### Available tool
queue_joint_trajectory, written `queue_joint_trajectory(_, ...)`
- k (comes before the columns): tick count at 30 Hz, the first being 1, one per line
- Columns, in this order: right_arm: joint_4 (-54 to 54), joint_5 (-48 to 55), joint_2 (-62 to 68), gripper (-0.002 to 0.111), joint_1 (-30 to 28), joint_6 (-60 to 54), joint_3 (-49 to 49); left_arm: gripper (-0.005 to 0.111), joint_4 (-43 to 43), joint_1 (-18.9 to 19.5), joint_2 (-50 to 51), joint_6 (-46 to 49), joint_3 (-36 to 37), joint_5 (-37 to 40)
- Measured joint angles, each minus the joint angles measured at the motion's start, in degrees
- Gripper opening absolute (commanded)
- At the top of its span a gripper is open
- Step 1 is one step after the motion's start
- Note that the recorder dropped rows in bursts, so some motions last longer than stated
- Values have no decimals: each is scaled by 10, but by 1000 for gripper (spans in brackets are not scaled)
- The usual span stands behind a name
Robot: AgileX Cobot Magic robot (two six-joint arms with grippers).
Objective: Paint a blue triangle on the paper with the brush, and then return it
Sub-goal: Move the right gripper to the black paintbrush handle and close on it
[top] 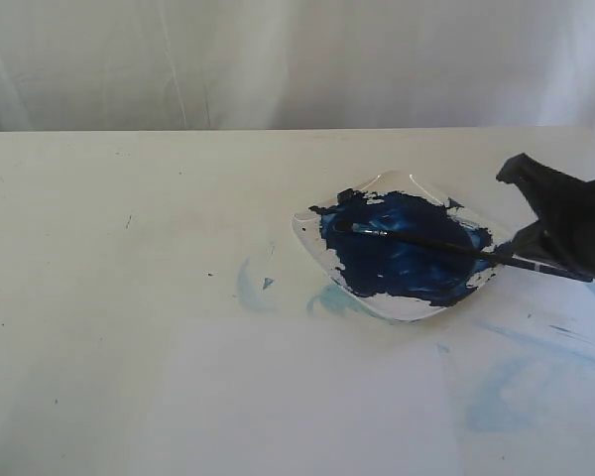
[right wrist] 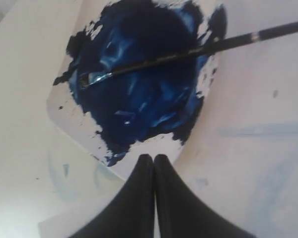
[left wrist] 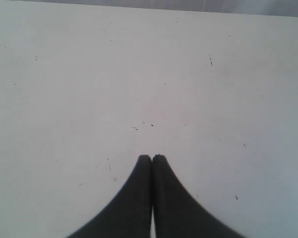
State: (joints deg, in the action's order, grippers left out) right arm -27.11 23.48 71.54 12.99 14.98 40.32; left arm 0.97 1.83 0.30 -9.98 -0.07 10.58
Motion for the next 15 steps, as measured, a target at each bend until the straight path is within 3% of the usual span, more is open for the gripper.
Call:
queue_joint_trajectory(3,-85,-19,27,0,9,-44,1,0,0,0,0,0,0,0)
queue_joint_trajectory(7,-117,-46,70,0,13,-50,1,0,0,0,0,0,0,0)
queue_joint_trajectory(15,-123,-187,140,2,13,119,1,0,0,0,0,0,0,0)
